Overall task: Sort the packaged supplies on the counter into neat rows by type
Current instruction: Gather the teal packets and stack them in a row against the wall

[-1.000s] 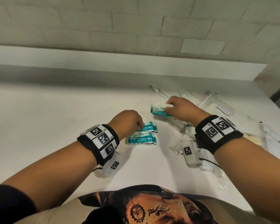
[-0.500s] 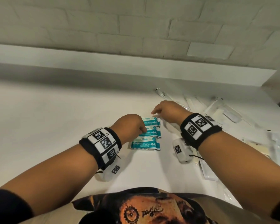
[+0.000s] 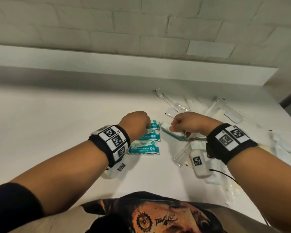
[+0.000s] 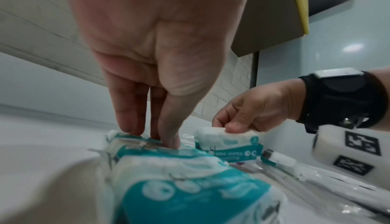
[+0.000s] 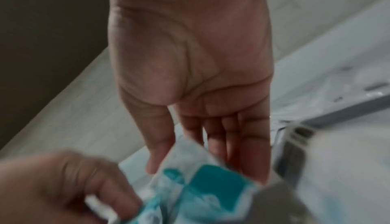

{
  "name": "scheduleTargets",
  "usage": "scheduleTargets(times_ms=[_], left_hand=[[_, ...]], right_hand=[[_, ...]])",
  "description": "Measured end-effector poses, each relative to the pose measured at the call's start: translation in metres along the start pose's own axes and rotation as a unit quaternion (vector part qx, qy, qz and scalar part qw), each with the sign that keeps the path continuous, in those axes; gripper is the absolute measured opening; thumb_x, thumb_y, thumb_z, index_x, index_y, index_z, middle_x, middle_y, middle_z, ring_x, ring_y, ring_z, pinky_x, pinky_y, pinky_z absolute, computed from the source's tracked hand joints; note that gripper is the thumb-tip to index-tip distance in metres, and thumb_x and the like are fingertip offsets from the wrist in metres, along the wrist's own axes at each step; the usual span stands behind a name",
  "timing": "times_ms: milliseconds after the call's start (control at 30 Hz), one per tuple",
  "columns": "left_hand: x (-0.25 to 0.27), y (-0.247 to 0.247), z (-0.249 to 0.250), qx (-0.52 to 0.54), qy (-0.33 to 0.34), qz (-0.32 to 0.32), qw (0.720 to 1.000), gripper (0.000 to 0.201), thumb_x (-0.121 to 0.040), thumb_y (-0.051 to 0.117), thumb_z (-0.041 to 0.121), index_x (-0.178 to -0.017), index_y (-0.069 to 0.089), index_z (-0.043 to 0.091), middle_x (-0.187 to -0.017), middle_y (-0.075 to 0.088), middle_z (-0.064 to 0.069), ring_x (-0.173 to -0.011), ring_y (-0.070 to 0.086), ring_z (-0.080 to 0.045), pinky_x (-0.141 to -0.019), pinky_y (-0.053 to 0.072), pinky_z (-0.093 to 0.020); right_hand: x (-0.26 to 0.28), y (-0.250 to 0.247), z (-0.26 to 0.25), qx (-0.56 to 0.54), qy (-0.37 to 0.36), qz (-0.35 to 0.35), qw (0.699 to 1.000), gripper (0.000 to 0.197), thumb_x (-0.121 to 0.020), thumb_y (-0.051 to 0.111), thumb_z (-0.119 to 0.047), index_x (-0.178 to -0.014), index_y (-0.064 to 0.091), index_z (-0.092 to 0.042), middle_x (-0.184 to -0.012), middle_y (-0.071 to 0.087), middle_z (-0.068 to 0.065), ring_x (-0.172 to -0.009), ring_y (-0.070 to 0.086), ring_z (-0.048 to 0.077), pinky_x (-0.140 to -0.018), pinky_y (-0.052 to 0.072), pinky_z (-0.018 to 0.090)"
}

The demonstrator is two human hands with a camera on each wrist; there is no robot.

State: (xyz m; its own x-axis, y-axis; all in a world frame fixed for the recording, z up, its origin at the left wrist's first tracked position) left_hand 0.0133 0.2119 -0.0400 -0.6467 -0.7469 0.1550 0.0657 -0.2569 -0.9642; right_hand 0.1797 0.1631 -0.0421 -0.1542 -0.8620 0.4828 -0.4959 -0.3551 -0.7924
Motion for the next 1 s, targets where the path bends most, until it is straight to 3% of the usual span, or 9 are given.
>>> scheduleTargets(times_ms=[133, 200, 300, 367, 433, 567, 700, 833, 1000], left_hand=[[0.0, 0.002, -0.002, 0.004, -0.003, 0.002, 1.0, 0.031, -0.091, 0.06, 0.024, -0.121, 0.066, 0.024, -0.125, 0.06, 0.003, -0.112, 0.056, -0.02, -0.093, 0.045, -0.032], [0.0, 0.004, -0.003, 0.007, -0.004, 0.0, 1.0, 0.032, -0.092, 0.06, 0.025, -0.123, 0.065, 0.024, -0.126, 0.059, 0.003, -0.113, 0.056, -0.02, -0.093, 0.044, -0.032], [0.0, 0.005, -0.004, 0.015, -0.002, -0.002, 1.0, 0.033, -0.092, 0.06, 0.025, -0.124, 0.064, 0.022, -0.127, 0.059, 0.001, -0.114, 0.056, -0.021, -0.095, 0.045, -0.033], [0.0, 0.005, -0.004, 0.017, 0.001, 0.001, 1.0, 0.033, -0.092, 0.06, 0.024, -0.124, 0.064, 0.022, -0.127, 0.059, 0.001, -0.114, 0.056, -0.021, -0.096, 0.045, -0.034], [-0.001, 0.006, -0.004, 0.017, 0.004, 0.003, 1.0, 0.033, -0.092, 0.06, 0.024, -0.124, 0.064, 0.022, -0.126, 0.06, 0.001, -0.112, 0.057, -0.021, -0.095, 0.046, -0.034], [0.001, 0.005, -0.005, 0.022, 0.005, 0.004, 1.0, 0.032, -0.092, 0.06, 0.024, -0.123, 0.065, 0.023, -0.125, 0.061, 0.001, -0.11, 0.058, -0.022, -0.094, 0.047, -0.035], [0.004, 0.006, -0.002, 0.019, 0.015, 0.003, 1.0, 0.031, -0.092, 0.058, 0.026, -0.122, 0.066, 0.024, -0.122, 0.061, 0.0, -0.105, 0.059, -0.023, -0.09, 0.048, -0.035], [0.005, 0.008, -0.005, 0.02, 0.023, 0.002, 1.0, 0.03, -0.092, 0.056, 0.027, -0.12, 0.066, 0.025, -0.124, 0.061, 0.0, -0.108, 0.059, -0.022, -0.092, 0.047, -0.036], [0.0, 0.007, -0.007, 0.025, 0.01, -0.001, 1.0, 0.032, -0.095, 0.051, 0.032, -0.123, 0.064, 0.024, -0.126, 0.058, 0.0, -0.111, 0.057, -0.022, -0.096, 0.047, -0.037]], right_hand=[[-0.012, -0.016, 0.007, 0.06, 0.034, 0.052, 0.996, 0.023, -0.093, 0.056, -0.018, -0.1, 0.073, -0.003, -0.095, 0.074, 0.013, -0.073, 0.068, 0.025, -0.071, 0.057, 0.033], [-0.014, -0.02, 0.008, 0.054, 0.036, 0.071, 0.995, 0.022, -0.091, 0.057, -0.02, -0.098, 0.073, -0.006, -0.095, 0.074, 0.011, -0.074, 0.067, 0.022, -0.07, 0.055, 0.032], [-0.008, -0.009, 0.0, 0.059, 0.003, 0.027, 0.998, 0.031, -0.08, 0.073, -0.036, -0.103, 0.064, -0.017, -0.098, 0.066, -0.004, -0.085, 0.062, 0.015, -0.076, 0.052, 0.031], [-0.007, 0.0, -0.006, 0.132, -0.008, -0.001, 0.991, 0.043, -0.072, 0.078, -0.029, -0.109, 0.058, -0.021, -0.1, 0.063, -0.004, -0.086, 0.061, 0.015, -0.077, 0.055, 0.033], [-0.016, -0.005, -0.015, 0.164, -0.018, 0.031, 0.986, 0.05, -0.07, 0.075, -0.018, -0.117, 0.057, -0.022, -0.107, 0.062, -0.002, -0.09, 0.059, 0.017, -0.081, 0.054, 0.034], [-0.038, -0.026, -0.053, 0.121, -0.071, 0.121, 0.983, 0.055, -0.077, 0.075, -0.021, -0.129, 0.057, -0.021, -0.126, 0.06, 0.002, -0.108, 0.057, 0.019, -0.093, 0.047, 0.031], [-0.052, -0.002, -0.087, 0.147, -0.122, 0.048, 0.98, 0.059, -0.084, 0.072, -0.015, -0.139, 0.051, -0.016, -0.14, 0.054, 0.001, -0.126, 0.051, 0.018, -0.105, 0.038, 0.029], [-0.046, -0.006, -0.083, 0.11, -0.157, 0.015, 0.981, 0.046, -0.089, 0.064, -0.008, -0.134, 0.056, -0.016, -0.14, 0.054, -0.002, -0.124, 0.054, 0.015, -0.103, 0.036, 0.023], [-0.006, -0.056, -0.021, 0.038, -0.106, 0.08, 0.99, 0.037, -0.086, 0.07, -0.017, -0.122, 0.065, -0.024, -0.126, 0.064, -0.007, -0.101, 0.06, 0.008, -0.08, 0.04, 0.017]])
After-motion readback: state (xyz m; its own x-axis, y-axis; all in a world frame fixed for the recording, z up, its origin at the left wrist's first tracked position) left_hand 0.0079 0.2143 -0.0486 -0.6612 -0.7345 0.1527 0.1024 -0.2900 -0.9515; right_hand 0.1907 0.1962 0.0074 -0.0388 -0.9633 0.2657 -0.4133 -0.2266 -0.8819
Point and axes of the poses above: each hand's wrist, its own x-axis away from the middle knuckle, its own y-axis out of the palm, z = x × y, the point moved 7 cm from there along -x, towards the middle knuckle
